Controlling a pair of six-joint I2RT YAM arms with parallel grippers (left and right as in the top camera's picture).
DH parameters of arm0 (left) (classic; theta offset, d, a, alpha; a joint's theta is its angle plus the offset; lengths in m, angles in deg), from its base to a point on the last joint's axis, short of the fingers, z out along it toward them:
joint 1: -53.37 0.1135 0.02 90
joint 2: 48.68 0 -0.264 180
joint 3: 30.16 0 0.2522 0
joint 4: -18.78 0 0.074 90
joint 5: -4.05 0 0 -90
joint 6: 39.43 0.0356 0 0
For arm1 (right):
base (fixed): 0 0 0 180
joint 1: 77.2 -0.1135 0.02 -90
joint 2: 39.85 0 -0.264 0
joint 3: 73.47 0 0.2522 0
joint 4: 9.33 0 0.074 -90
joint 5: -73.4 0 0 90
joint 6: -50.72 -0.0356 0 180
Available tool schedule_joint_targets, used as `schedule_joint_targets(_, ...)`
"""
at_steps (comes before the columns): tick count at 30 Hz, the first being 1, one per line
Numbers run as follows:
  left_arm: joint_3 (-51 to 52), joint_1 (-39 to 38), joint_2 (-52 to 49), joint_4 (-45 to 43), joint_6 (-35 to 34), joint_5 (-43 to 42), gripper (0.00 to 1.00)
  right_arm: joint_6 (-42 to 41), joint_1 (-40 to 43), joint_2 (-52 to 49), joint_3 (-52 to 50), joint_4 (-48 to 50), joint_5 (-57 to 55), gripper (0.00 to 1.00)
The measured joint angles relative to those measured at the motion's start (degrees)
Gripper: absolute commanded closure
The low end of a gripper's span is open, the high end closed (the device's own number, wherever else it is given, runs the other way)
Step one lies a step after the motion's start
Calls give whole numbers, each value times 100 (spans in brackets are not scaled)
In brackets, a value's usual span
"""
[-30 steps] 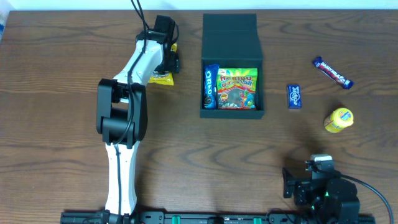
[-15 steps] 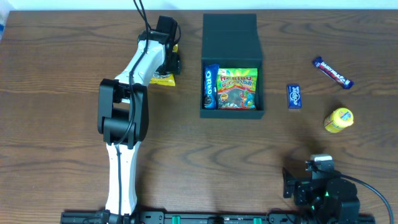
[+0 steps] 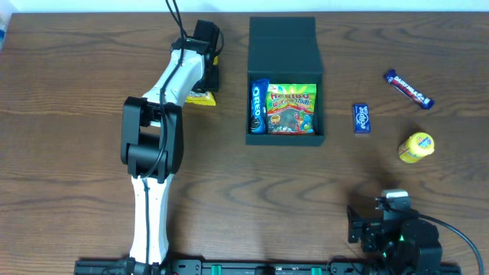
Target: Pack container
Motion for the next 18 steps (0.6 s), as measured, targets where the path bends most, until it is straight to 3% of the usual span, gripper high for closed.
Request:
schedule_joint_targets(10, -11, -85, 2, 142, 2, 17, 49, 0, 0, 0, 0, 0, 0, 1)
schedule_joint_targets(18, -9, -127, 221, 492, -55, -15, 63, 0, 0, 0, 0, 0, 0, 1)
